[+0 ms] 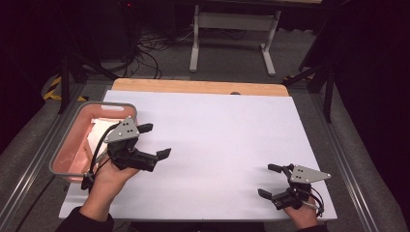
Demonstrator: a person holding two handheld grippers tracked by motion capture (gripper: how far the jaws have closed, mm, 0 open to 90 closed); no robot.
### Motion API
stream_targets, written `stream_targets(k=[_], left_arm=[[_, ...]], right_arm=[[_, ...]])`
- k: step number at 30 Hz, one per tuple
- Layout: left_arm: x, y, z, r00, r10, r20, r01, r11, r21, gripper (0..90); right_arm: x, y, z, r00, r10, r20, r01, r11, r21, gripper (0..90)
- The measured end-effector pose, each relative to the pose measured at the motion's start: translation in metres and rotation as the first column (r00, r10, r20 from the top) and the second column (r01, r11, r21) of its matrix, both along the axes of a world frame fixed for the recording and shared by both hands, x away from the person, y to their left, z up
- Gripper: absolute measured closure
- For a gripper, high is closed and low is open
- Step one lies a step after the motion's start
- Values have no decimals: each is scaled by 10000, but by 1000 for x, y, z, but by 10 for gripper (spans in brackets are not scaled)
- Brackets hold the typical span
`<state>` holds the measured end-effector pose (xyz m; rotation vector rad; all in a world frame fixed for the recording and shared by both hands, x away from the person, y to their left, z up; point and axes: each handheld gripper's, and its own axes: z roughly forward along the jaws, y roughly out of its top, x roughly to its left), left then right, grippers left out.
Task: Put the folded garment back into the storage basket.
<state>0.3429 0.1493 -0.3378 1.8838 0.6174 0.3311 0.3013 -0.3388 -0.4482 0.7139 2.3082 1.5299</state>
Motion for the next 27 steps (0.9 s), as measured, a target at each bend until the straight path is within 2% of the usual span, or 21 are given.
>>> stream_targets(k=[4, 7, 13, 14, 16, 22, 27], left_arm=[[-2, -2, -10, 9997, -218, -106, 215, 9992, -325, 44], [-4, -5, -17, 9986, -519, 46, 520, 9982, -290, 38], [-8, -8, -38, 9949, -1012, -33, 1007, 9923, -716, 31], [-8, -8, -38, 9949, -1012, -33, 1007, 9923, -716, 30], [-9, -11, -49, 9935, -1132, -107, 1118, 9897, -894, 22], [-8, -15, -69, 9910, -1282, -386, 1226, 9849, -1221, 18], [-9, -19, -83, 9908, -1255, -500, 1194, 9866, -1111, 18]], right_arm=[[0, 0, 0, 10000, 10, -2, -10, 10000, 5, 40], [0, 0, 0, 10000, 22, 15, -22, 10000, 4, 40], [0, 0, 0, 10000, 35, 13, -35, 10000, 6, 39], [0, 0, 0, 10000, 35, 13, -35, 10000, 6, 39], [0, 0, 0, 10000, 39, 12, -40, 10000, 19, 39], [0, 0, 0, 10000, 46, 11, -46, 10000, 17, 40], [0, 0, 0, 10000, 50, 9, -50, 10000, 15, 39]])
